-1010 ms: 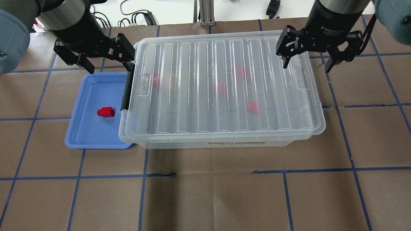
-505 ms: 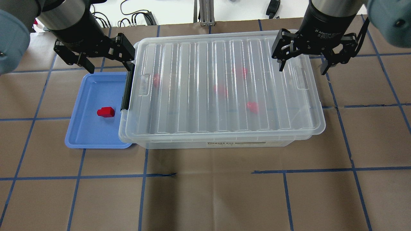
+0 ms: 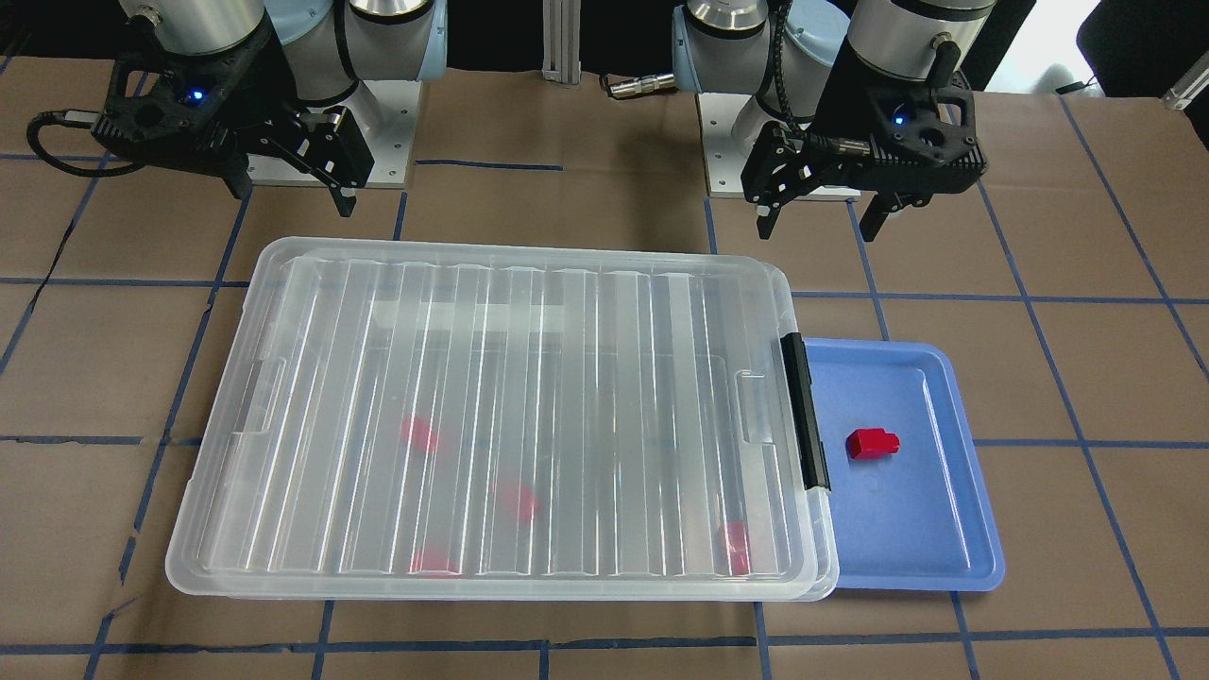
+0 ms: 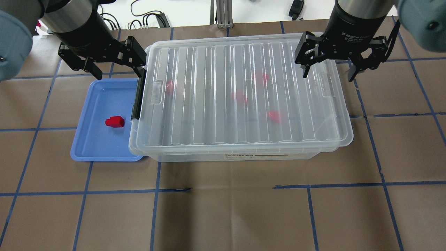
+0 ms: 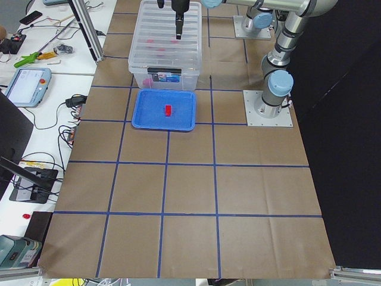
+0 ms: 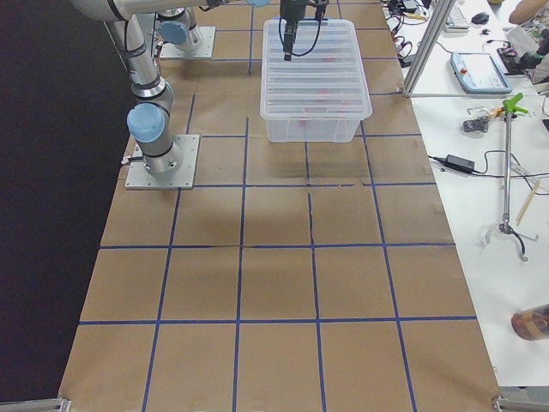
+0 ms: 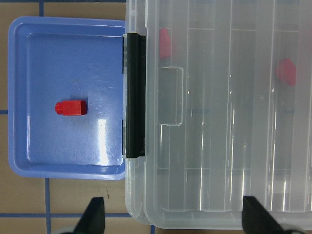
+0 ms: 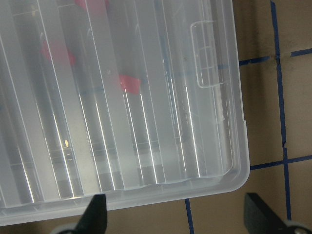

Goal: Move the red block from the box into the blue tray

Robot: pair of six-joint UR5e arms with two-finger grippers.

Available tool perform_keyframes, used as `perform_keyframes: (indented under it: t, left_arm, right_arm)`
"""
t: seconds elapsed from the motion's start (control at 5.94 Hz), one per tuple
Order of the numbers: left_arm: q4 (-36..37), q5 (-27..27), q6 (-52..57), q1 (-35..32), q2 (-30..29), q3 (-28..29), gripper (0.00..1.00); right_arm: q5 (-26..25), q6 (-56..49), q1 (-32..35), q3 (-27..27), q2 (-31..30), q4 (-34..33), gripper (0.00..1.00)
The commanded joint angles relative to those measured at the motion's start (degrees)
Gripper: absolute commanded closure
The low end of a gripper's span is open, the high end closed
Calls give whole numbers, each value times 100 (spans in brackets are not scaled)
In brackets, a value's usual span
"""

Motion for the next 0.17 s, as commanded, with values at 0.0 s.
perform_keyframes:
  t: [0.0]
  left_arm:
    - [0,9,0,0,-9,0,2]
  right_arm:
    - [0,0,-7,0,0,5,0]
